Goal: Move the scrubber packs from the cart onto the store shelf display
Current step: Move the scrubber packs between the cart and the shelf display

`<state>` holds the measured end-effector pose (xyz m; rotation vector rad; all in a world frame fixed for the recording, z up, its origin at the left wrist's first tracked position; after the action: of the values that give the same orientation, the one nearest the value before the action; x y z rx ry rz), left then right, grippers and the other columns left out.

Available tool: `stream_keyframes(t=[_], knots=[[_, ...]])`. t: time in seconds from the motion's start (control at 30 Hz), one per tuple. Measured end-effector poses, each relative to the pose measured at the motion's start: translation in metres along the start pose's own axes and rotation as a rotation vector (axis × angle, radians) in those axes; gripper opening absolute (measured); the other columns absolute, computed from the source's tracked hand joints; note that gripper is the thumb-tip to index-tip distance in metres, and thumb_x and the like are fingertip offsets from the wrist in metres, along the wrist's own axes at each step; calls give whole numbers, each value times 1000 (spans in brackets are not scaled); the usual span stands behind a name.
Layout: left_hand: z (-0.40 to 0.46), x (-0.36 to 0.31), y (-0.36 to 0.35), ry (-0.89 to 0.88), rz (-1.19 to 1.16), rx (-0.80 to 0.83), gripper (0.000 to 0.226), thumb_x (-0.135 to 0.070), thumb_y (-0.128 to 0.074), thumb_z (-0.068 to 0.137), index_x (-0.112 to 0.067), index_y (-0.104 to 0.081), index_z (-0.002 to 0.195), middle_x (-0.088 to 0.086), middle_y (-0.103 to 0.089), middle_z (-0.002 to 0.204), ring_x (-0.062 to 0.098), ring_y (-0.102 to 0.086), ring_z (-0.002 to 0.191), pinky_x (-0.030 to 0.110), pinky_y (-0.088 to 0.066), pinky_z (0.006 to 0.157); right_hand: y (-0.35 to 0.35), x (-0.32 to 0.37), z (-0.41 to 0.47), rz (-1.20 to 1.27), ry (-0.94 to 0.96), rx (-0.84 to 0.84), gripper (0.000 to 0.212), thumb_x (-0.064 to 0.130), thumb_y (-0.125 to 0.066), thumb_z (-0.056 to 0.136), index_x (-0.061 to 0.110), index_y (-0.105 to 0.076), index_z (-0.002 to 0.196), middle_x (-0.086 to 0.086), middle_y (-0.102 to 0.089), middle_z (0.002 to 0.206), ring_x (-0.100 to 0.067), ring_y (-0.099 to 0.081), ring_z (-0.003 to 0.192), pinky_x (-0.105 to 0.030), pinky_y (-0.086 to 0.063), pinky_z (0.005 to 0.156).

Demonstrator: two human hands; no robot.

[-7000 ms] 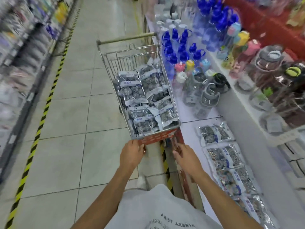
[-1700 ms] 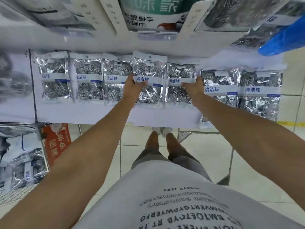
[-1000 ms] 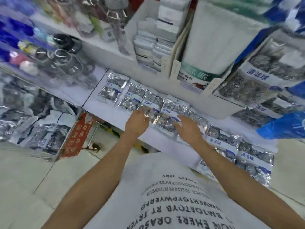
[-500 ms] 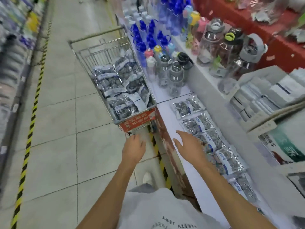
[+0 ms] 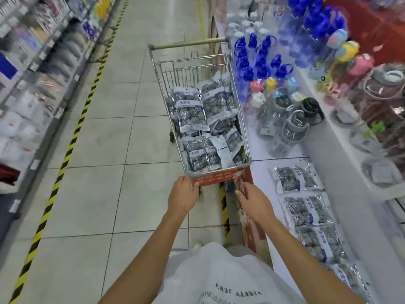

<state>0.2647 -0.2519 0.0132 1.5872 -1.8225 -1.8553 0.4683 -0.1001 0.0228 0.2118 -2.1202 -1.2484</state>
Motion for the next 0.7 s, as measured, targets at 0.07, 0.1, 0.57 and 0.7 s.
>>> stream_keyframes(t=[0.07,0.1,0.57,0.7], knots=[[25,1,2,25,-17,20,44,-36,-50,104,-12,-53,140,13,-59,132,31,-55,123,43,-51,96,-1,6,24,-2,-13,27,51,47,-47,105,16,-51,145,-6,-61,140,-26,-59,125,-38,-50,95],[34,0,2,34,-28,28,43,-36,-50,104,-12,-53,139,13,-59,130,31,-55,121,44,-52,95,-2,7,33,2,-17,34,50,46,-48,105,16,-52,145,-6,-61,140,-27,-59,125,-39,-50,95],[213,0,-41,506,-294,155,28,-27,-62,100,-5,-61,117,11,-66,110,26,-64,95,31,-50,71,-14,18,263,109,-160,272,68,53,-54,99,16,-37,154,-10,-56,148,-30,-59,128,-42,-49,101],[252,8,-59,655,-401,203,34,-22,-62,99,-5,-57,128,11,-64,113,31,-66,104,35,-54,84,-34,16,314,92,-210,364,74,49,-61,99,11,-33,156,-16,-53,147,-35,-56,130,-43,-48,103]])
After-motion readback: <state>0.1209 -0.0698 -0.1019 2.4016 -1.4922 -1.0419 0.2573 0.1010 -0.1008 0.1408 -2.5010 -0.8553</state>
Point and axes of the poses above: each hand's wrist, its own z-axis towards the middle knuckle, its own y-axis out of the back of the hand, x = y × z, the point moved 3 cm from there along z, towards the middle knuckle
